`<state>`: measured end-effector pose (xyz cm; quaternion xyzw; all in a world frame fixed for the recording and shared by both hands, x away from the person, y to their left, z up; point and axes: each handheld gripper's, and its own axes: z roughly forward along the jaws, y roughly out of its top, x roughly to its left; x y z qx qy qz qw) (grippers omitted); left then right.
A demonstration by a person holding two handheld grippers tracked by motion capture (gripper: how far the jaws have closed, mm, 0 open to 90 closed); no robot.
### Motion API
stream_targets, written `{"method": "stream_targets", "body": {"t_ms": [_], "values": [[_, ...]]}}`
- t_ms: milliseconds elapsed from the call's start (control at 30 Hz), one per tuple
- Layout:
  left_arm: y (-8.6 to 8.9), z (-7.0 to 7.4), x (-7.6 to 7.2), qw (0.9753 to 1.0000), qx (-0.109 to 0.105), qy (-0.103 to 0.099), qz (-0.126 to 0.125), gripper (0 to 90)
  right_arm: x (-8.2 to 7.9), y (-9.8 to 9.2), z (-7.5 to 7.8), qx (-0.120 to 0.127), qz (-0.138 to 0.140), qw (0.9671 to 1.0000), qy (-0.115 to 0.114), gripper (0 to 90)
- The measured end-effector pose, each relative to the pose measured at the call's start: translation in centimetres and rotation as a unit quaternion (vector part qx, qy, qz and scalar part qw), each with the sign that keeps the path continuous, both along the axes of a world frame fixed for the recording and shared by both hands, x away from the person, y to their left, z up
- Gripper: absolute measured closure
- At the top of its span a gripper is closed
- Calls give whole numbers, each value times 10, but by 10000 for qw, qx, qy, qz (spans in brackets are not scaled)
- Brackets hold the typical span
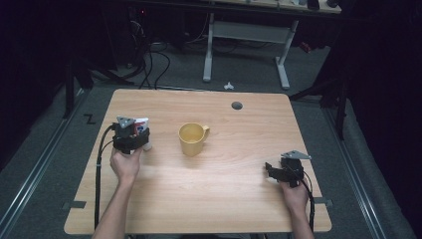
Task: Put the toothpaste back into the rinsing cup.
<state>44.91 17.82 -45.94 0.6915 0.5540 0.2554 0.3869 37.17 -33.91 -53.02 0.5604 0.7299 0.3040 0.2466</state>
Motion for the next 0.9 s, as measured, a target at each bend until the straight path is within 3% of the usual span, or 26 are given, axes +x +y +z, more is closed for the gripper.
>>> {"method": "stream_targets", "body": {"t_ms": [300, 900], "values": [[1, 9, -8, 9997, -199, -46, -164, 526, 0, 0, 0, -7, 4, 10000, -4, 281], [-2, 22, -26, 9981, -252, -201, -519, 549, 0, 0, 0, -7, 7, 10000, -6, 281]]}}
